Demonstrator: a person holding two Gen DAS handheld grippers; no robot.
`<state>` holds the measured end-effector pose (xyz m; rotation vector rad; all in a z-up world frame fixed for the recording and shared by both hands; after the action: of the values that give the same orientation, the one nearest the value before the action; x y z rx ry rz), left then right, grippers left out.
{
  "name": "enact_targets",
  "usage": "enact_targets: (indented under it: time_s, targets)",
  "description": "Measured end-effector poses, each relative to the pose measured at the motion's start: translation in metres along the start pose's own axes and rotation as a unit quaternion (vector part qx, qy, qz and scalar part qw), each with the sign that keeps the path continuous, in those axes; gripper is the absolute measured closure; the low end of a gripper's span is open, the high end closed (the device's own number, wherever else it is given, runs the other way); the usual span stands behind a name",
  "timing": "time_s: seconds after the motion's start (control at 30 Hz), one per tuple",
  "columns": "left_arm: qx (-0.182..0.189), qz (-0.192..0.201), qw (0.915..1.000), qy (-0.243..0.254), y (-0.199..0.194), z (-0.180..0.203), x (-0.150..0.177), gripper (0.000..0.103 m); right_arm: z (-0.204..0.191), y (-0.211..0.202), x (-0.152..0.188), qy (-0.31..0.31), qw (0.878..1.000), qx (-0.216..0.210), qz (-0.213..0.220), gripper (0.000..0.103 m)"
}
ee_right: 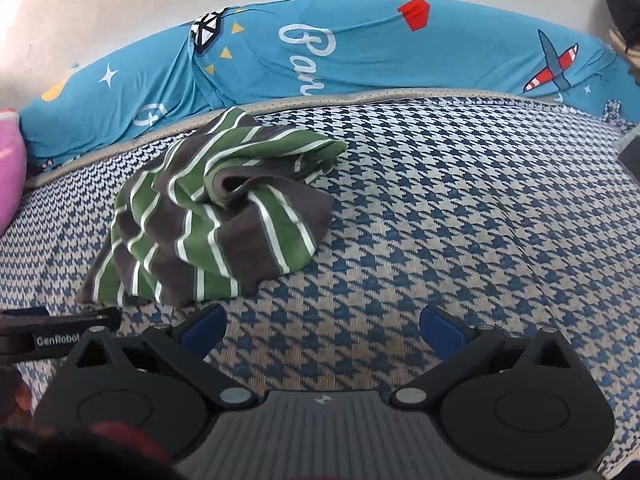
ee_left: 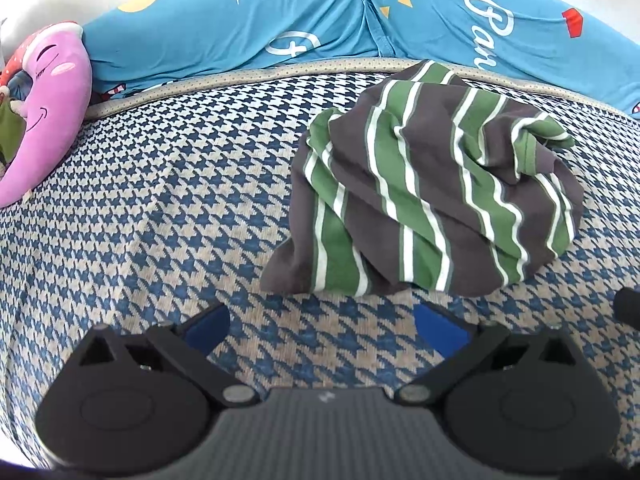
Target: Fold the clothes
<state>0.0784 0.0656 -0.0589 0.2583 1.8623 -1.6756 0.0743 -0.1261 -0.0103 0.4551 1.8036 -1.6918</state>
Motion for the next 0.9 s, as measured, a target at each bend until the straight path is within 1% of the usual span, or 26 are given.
enact_targets:
  time_s: [0.1,0.23,0.43,0.63,0.8,0.9]
  targets:
    - [-0.001,-0.001,1.0,-0.004,-0.003,0.002,0.002,0.0,-0.004,-0.001,0.004,-0.008,1.0,0.003,-0.001,0.0]
    - [0.003,-0.01,0.9998,-0.018,-0.003,0.003,0.003,0.0,-0.006,0.001,0.006,0.0,1.0,-0.008,-0.002,0.0]
    - [-0.004,-0.01,0.9994,-0.034,-0.002,0.005,0.001,0.0,-0.004,0.008,0.005,0.005,1.0,0.007,-0.006,0.0]
    - [0.0,-0.014,0.9989,-0.045,0.001,0.005,-0.002,0.0,-0.006,0.016,0.006,0.002,1.0,-0.016,-0.023,0.0]
    - [0.006,-0.017,0.9986,-0.049,0.004,0.008,-0.003,0.0,-0.012,0.018,0.006,-0.012,0.999,-0.024,-0.022,0.0]
    - [0.004,-0.014,0.999,-0.043,0.004,0.008,-0.004,0.0,-0.013,0.018,0.004,-0.01,0.999,-0.031,-0.021,0.0]
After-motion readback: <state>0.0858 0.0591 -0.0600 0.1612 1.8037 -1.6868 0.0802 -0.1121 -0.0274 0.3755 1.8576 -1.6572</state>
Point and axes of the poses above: each gripper's, at about its wrist camera, not at the fingertips, and y roughly the way its jaws point, z to its right, x to its underside, the point moved 6 cm from there along y, roughly the way its jaws point, and after that the axes turned 6 degrees about -y, right-handed, at the moved point
